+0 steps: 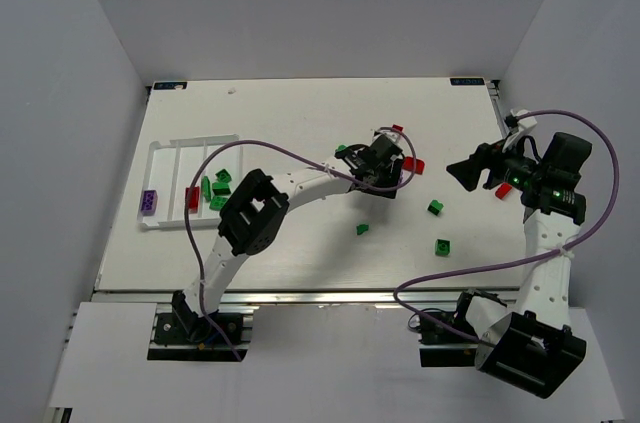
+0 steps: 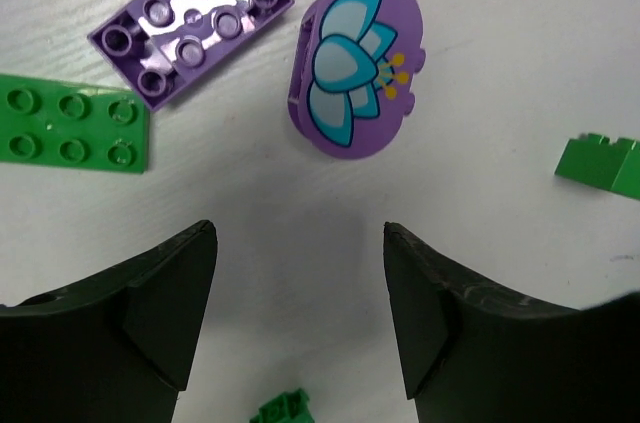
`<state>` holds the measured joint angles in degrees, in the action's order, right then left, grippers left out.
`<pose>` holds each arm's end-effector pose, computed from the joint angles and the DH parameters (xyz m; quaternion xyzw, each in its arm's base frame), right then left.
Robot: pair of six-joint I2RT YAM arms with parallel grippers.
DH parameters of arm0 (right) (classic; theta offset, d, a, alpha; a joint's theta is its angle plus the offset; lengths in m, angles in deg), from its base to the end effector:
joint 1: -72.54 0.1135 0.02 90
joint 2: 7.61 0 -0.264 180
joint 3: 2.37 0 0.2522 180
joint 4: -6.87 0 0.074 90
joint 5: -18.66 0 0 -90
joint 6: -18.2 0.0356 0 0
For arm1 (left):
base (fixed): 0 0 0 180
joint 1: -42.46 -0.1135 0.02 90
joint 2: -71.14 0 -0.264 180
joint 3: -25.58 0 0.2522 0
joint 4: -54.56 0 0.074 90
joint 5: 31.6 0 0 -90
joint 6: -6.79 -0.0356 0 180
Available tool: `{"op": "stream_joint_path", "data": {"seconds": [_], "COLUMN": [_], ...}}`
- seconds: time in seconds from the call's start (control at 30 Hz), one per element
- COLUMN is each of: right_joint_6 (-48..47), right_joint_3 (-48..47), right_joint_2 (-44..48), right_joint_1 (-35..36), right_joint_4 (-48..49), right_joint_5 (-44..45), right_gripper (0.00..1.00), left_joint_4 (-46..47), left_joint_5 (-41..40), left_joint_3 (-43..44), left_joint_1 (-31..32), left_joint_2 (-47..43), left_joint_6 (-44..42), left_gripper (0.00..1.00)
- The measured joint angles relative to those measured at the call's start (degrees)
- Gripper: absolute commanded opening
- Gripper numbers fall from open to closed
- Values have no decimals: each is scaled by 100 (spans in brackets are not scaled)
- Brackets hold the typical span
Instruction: Sort the legos into containers by color
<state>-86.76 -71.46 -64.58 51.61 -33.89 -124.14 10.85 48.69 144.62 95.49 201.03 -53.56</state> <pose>0.2030 -0.0473 0.3420 -0.1864 0.7811 0.2230 0.5526 0.3056 -0.3961 0.1797 0.1671 0.9347 -0.1398 0.2809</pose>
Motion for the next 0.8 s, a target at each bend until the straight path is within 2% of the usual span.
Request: {"op": "stream_joint_path", "data": {"seconds": [0.37, 0.63, 0.77, 0.8], "right_joint_6": [2, 4, 4, 2], "right_joint_3": [0, 0, 0, 0], "right_joint_2": [37, 59, 111, 122], "right_joint_1": [-2, -2, -2, -2], "right_joint_4": [-118, -190, -256, -284], "right_joint_5": [15, 13, 11, 11], "right_gripper": [80, 80, 80, 80], "left_joint_4": [142, 304, 315, 319], "left_joint_5": [-232, -494, -619, -643], "left_joint_3": [1058, 1521, 1764, 1797], "left_joint_1": [68, 120, 120, 120], "left_joint_2": [852, 1279, 1440, 1469], "left_joint_6": [-118, -208, -280, -299], "left_gripper": [77, 76, 71, 60]}}
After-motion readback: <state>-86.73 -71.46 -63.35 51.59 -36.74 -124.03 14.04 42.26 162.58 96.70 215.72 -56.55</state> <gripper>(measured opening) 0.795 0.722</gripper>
